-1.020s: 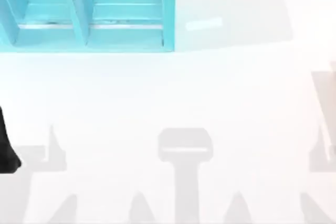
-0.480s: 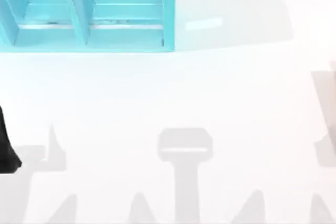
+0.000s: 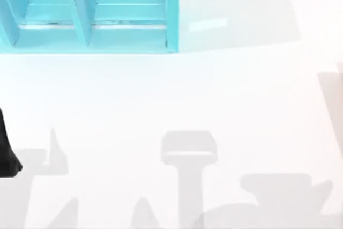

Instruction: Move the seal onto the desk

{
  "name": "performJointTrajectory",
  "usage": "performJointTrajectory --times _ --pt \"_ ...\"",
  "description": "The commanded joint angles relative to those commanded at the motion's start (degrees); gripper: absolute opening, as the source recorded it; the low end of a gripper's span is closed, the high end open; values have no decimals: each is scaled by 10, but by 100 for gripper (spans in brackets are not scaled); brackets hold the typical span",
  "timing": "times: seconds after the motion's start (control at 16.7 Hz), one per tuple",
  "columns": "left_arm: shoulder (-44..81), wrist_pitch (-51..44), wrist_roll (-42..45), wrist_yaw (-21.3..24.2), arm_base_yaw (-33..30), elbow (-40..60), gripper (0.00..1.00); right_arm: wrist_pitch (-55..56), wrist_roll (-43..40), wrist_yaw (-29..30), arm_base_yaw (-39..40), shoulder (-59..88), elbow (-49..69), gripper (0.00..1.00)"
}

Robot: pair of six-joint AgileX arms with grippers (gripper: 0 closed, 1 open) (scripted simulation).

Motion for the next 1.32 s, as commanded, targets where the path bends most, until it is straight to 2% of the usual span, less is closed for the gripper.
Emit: performJointTrajectory --times 0.3,0.54,0.96,1.32 --pt "0 0 0 0 0 0 100 -164 -46 -7 -77 225 175 100" --pt "0 0 0 0 0 0 100 -224 -56 -13 -107 299 239 100" --pt "0 0 0 0 0 0 100 -217 -55 -13 -107 304 233 100" --pt "0 0 0 0 0 0 100 -100 -54 -13 -107 336 148 100"
